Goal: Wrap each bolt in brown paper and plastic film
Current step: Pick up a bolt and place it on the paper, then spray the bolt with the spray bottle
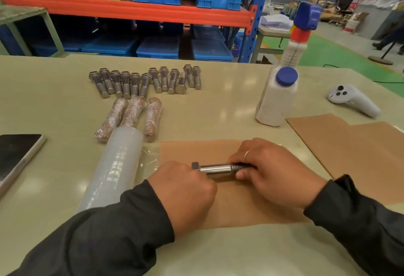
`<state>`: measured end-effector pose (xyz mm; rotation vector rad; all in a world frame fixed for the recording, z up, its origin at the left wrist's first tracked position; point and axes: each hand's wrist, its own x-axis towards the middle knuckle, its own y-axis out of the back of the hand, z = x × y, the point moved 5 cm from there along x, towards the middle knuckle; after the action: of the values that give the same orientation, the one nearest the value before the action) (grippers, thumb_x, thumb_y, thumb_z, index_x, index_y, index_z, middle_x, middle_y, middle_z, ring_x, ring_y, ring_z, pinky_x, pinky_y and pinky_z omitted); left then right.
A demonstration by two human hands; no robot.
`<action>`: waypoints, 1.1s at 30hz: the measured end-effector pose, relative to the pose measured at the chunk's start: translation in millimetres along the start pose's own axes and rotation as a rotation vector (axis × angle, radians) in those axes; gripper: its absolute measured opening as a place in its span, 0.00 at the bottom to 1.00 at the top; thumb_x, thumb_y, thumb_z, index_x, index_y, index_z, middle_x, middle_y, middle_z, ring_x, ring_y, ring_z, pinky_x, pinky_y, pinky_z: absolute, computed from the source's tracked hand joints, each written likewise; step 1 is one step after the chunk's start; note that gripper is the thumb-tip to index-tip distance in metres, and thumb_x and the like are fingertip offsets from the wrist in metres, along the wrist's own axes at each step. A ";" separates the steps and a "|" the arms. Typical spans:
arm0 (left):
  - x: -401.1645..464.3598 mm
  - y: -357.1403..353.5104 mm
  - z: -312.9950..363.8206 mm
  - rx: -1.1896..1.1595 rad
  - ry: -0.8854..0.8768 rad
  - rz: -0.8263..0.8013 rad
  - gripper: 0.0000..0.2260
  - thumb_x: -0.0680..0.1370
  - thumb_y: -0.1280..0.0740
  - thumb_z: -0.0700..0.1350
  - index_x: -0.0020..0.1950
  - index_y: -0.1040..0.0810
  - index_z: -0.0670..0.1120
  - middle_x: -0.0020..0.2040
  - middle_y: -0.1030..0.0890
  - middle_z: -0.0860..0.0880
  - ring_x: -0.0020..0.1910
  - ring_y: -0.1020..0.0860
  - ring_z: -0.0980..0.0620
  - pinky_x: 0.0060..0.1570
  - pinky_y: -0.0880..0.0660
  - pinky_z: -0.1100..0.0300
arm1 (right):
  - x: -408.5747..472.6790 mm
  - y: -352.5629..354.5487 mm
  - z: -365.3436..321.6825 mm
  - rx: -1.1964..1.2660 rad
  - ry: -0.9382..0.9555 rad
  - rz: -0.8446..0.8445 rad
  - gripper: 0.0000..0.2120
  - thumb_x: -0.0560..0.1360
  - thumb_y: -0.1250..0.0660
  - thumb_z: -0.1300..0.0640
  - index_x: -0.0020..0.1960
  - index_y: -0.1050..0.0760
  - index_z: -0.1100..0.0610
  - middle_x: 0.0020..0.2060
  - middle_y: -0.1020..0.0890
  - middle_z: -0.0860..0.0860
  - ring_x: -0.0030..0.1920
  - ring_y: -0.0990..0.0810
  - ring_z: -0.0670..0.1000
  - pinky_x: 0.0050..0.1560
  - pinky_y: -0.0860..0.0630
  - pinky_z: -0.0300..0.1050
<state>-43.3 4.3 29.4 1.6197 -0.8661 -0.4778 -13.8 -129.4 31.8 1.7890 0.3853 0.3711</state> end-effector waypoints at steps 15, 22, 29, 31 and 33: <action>0.9 -6.8 1.9 0.058 -0.083 0.054 0.14 0.48 0.23 0.43 0.20 0.30 0.49 0.18 0.30 0.53 0.15 0.33 0.53 0.20 0.44 0.69 | 19.6 69.7 53.8 0.168 -0.316 0.704 0.19 0.75 0.35 0.57 0.66 0.30 0.53 0.57 0.32 0.51 0.62 0.33 0.52 0.64 0.38 0.41; 2.0 -7.5 1.5 0.071 -0.086 0.097 0.16 0.48 0.22 0.43 0.20 0.30 0.48 0.18 0.31 0.53 0.15 0.33 0.53 0.18 0.42 0.69 | 67.0 131.9 105.9 0.277 -0.547 0.964 0.38 0.71 0.30 0.57 0.74 0.48 0.58 0.67 0.40 0.57 0.67 0.37 0.55 0.69 0.39 0.44; 2.3 -9.0 0.0 0.065 -0.086 0.095 0.16 0.48 0.21 0.45 0.20 0.29 0.48 0.18 0.30 0.52 0.15 0.32 0.54 0.17 0.41 0.69 | 92.4 128.5 137.7 0.586 -0.556 0.843 0.19 0.73 0.33 0.57 0.61 0.34 0.54 0.47 0.28 0.49 0.46 0.28 0.49 0.49 0.32 0.41; 2.2 -9.2 -0.5 0.070 -0.086 0.090 0.16 0.48 0.21 0.45 0.20 0.29 0.48 0.18 0.30 0.52 0.15 0.33 0.54 0.17 0.42 0.70 | 88.2 129.9 140.3 0.573 -0.557 0.860 0.08 0.73 0.35 0.58 0.49 0.33 0.53 0.40 0.29 0.49 0.40 0.30 0.48 0.47 0.31 0.43; 2.2 -9.0 -0.8 0.075 -0.082 0.090 0.15 0.48 0.22 0.45 0.20 0.29 0.48 0.18 0.30 0.53 0.15 0.33 0.55 0.17 0.42 0.70 | 81.8 136.9 134.5 0.582 -0.517 0.884 0.06 0.73 0.38 0.59 0.40 0.34 0.52 0.34 0.31 0.47 0.35 0.33 0.46 0.45 0.32 0.43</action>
<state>-38.8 3.6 21.2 1.6313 -1.0244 -0.4553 127.9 -241.6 136.0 2.4736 -0.7706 0.4006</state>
